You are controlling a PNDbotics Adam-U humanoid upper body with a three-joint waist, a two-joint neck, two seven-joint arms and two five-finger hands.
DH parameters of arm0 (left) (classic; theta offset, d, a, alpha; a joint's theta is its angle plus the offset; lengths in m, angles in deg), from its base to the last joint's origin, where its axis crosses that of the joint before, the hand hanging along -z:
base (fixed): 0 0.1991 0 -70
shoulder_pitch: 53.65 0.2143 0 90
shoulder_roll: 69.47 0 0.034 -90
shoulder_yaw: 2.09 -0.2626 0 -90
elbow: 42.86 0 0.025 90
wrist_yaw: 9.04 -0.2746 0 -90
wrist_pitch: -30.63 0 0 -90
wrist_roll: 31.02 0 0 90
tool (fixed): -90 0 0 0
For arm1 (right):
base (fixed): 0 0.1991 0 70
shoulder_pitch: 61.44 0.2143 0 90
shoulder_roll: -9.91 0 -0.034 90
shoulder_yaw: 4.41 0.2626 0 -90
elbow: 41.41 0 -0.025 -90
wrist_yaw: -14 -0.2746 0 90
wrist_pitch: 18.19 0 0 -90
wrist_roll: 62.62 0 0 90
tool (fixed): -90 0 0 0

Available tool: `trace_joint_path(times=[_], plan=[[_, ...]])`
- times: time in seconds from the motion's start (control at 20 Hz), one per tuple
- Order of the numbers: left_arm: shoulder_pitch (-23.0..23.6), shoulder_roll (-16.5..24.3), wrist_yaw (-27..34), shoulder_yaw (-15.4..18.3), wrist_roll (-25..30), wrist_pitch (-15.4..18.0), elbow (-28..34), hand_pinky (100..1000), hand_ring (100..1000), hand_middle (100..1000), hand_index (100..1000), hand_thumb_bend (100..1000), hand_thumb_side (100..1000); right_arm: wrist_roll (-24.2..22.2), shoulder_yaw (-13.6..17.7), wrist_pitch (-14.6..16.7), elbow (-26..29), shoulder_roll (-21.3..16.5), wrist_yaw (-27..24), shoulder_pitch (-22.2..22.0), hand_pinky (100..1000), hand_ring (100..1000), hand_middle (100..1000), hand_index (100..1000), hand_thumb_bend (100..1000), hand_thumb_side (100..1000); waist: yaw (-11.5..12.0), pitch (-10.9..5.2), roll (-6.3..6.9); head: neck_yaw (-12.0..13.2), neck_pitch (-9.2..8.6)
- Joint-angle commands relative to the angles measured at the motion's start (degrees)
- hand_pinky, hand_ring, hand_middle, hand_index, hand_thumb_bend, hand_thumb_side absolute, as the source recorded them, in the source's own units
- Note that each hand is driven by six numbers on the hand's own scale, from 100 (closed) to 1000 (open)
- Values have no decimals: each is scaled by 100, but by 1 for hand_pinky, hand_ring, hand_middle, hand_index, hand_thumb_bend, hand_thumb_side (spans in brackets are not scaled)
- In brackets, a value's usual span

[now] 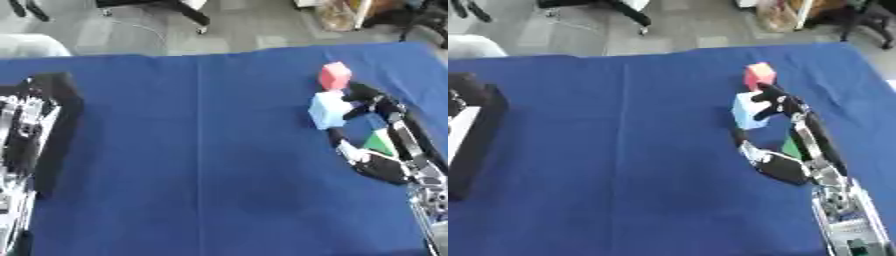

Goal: Pick up the objects with one hand, pass them to the other hand, and then place them into the box on the other side of the table.

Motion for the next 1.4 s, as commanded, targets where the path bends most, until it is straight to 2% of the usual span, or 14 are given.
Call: trace_joint_path(times=[0.05,0.5,0.65,0.75,1.05,1.2,1.4], plan=[[-45,25,-15,-16,8,6,83,664,614,588,728,362,842,-9,38,9,105,-14,-5,47,907,627,741,938,307,525,-8,48,21,110,-15],[-34,21,-13,-23,16,11,87,664,615,589,728,362,842,0,63,9,105,-18,20,42,907,628,742,939,308,524,8,44,14,49,-15],[-29,23,-9,-32,21,14,82,664,616,589,728,362,843,-7,84,64,105,-169,67,-6,910,647,758,947,318,526,21,41,10,2,-15],[-26,36,-7,-43,33,17,78,663,616,589,728,362,844,3,101,227,105,-517,91,-164,912,669,776,955,330,530,34,36,-11,-25,-15],[-9,108,-22,-63,63,10,56,663,617,589,727,360,848,65,187,831,105,-2012,-148,-1036,923,754,834,966,372,548,43,37,-126,-180,-15],[-2,138,-28,-68,74,9,45,662,617,589,727,359,850,52,289,903,105,-2521,-213,-1382,924,774,848,970,379,552,37,37,-155,-204,-15],[11,166,-35,-65,78,9,29,662,617,589,727,358,851,-40,399,720,105,-2988,-309,-1671,924,795,861,972,383,553,21,34,-183,-308,-15]])
